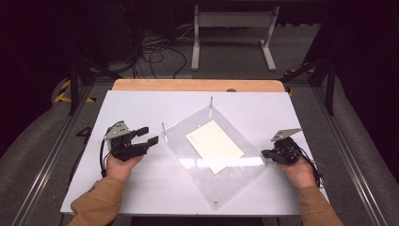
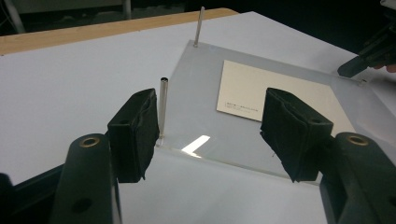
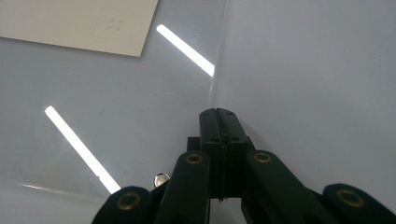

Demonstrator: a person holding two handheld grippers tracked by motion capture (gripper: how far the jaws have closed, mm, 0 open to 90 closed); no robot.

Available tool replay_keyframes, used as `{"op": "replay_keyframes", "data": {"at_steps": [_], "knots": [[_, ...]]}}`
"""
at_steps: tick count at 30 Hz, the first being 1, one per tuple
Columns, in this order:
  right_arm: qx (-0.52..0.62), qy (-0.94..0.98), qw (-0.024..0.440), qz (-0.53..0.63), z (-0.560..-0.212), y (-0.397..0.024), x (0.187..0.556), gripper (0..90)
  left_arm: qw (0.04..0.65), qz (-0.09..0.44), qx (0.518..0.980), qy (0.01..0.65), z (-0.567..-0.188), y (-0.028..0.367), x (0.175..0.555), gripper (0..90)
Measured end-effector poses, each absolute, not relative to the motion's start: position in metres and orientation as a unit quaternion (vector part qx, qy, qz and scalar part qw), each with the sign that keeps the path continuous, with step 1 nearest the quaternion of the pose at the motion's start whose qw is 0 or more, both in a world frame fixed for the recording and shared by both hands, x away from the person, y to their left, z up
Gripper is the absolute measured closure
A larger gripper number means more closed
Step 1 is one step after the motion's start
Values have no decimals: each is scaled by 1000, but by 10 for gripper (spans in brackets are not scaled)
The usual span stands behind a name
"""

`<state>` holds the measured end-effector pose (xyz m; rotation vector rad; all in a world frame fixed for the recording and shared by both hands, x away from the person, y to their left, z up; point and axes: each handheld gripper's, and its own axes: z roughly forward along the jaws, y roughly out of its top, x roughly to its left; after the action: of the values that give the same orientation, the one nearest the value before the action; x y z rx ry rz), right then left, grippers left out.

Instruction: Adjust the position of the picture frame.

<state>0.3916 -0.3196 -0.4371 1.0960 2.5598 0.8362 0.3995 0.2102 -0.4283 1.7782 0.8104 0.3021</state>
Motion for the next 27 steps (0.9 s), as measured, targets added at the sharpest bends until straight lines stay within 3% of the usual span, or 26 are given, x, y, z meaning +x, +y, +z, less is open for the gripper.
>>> {"op": "replay_keyframes", "data": {"at_steps": [24,27], "knots": [[333,889,56,308,-440,-280,366,898,543,119,746,367,-433,214,409,356],[324,893,45,310,-441,-275,364,898,538,137,741,377,-433,216,412,357]]}}
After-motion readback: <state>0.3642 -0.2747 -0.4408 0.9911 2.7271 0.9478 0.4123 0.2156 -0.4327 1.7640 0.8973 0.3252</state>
